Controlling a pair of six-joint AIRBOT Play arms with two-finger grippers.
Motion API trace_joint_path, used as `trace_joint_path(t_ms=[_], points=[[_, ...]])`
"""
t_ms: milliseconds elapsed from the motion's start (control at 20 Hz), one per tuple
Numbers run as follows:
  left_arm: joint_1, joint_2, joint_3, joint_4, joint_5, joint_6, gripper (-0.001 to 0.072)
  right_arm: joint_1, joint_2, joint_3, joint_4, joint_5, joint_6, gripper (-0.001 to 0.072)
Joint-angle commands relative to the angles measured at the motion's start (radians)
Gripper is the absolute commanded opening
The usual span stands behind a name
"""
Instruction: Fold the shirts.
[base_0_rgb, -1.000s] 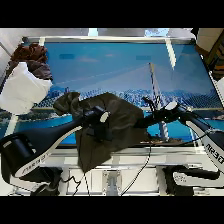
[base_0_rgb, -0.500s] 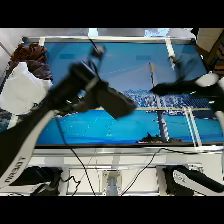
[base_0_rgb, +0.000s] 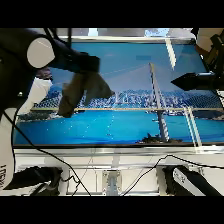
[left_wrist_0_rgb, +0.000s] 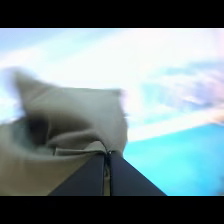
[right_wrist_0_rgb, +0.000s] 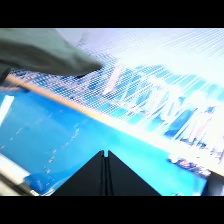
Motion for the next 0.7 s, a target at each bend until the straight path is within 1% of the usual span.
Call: trace_joint_path(t_ms=[0,50,150,200,250,300,350,400,450,500,550,600,650], points=[[-0.039,-0.048,0.002,-0.408,0.170,0.079,0.0011,0.026,0.005,-0.028,0.001,0.018,0.005,0.0020],[-0.049,-0.084,0.002,-0.508,0.210,0.097,0.0011,0.026,0.005,-0.027,-0.006,0.018,0.005,0.0020],[-0.053,-0.166,0.002,-0.720,0.248,0.192,0.0012,0.024,0.005,-0.027,-0.029,0.019,0.005,0.0020],[-0.053,-0.199,0.002,-0.750,0.253,0.206,0.0013,0.024,0.005,-0.027,-0.038,0.026,0.005,0.0021],[-0.052,-0.225,0.002,-0.730,0.253,0.202,0.0042,0.024,0.005,-0.028,-0.049,0.037,0.005,0.0021],[-0.051,-0.240,0.002,-0.669,0.253,0.198,0.0269,0.024,0.005,-0.028,-0.062,0.051,0.005,0.0022],[-0.051,-0.243,0.002,-0.570,0.250,0.177,0.0511,0.024,0.005,-0.028,-0.085,0.066,0.005,0.0039],[-0.051,-0.242,0.003,-0.427,0.235,0.137,0.0619,0.024,0.005,-0.028,-0.119,0.081,0.005,0.0100],[-0.046,-0.240,0.005,-0.275,0.192,0.095,0.0618,0.024,0.005,-0.032,-0.152,0.086,0.008,0.0153],[-0.039,-0.240,0.005,-0.122,0.120,0.045,0.0617,0.024,0.005,-0.050,-0.179,0.085,0.025,0.0176],[-0.029,-0.242,0.000,-0.020,0.047,0.020,0.0612,0.024,0.005,-0.080,-0.198,0.081,0.031,0.0213],[-0.012,-0.247,-0.004,0.008,-0.031,0.024,0.0554,0.024,0.005,-0.123,-0.200,0.080,0.031,0.0212],[0.007,-0.257,-0.011,-0.022,-0.085,0.045,0.0478,0.024,0.005,-0.181,-0.201,0.072,0.031,0.0212]])
